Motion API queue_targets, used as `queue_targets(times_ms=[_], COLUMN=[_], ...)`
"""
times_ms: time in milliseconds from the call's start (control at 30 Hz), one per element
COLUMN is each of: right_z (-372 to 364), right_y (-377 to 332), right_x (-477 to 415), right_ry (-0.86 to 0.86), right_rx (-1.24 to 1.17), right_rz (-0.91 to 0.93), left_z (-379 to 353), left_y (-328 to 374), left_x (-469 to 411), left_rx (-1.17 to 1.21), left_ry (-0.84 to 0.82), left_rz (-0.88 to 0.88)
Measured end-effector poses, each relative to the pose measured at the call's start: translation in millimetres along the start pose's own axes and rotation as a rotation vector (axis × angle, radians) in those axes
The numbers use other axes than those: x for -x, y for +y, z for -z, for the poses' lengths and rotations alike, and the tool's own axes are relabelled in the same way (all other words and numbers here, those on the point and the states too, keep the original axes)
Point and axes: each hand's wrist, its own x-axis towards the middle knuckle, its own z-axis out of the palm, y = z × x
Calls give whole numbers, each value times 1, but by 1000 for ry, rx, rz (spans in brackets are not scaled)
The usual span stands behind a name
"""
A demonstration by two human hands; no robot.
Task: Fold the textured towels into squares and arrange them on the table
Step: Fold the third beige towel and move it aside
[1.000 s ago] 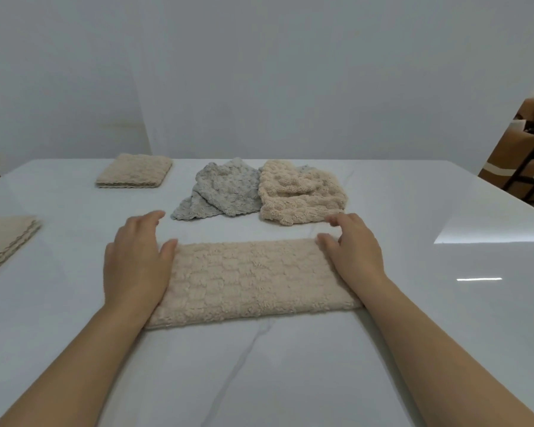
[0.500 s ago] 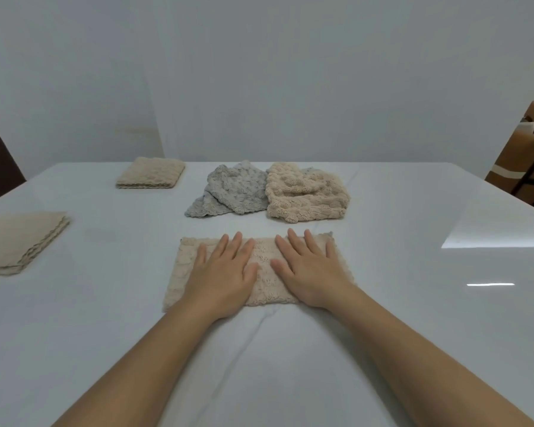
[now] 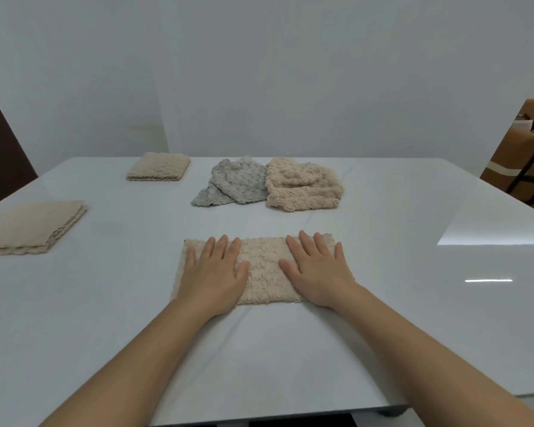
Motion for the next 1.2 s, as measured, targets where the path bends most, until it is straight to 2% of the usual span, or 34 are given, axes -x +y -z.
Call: queue_targets(times_ms=[100,233,367,500,700,867,1000,1100,1200], right_z=[5,10,-8,-9,-1,6,8,-5,-14], right_y=[1,-21,-38,-22,6,1,-28,-51,-48], right_x=[18,21,17,14,17,18,18,15,11], right_ry=[-24,79,37,42,37,12,106,80,71], right_rx=[2,47,27,-14,-16,13,-5,-6,-7], right_rz=[-10,75,125,90,-45,-90,1,81,91], left_z=[5,9,-2,-2,4,13,22,11,0], left_y=[3,10,7,-3,-36,-39,-24,-2,-2], left_x=[18,21,16,13,14,18,14,14,14], left_rx=[-13,-19,-10,1,-14,-70,-45,-2,13], left_ry=[-15,79,13,19,1,-1,124,93,51], left_rz=[-1,-101,-96,-81,67,101,52,-39,-30])
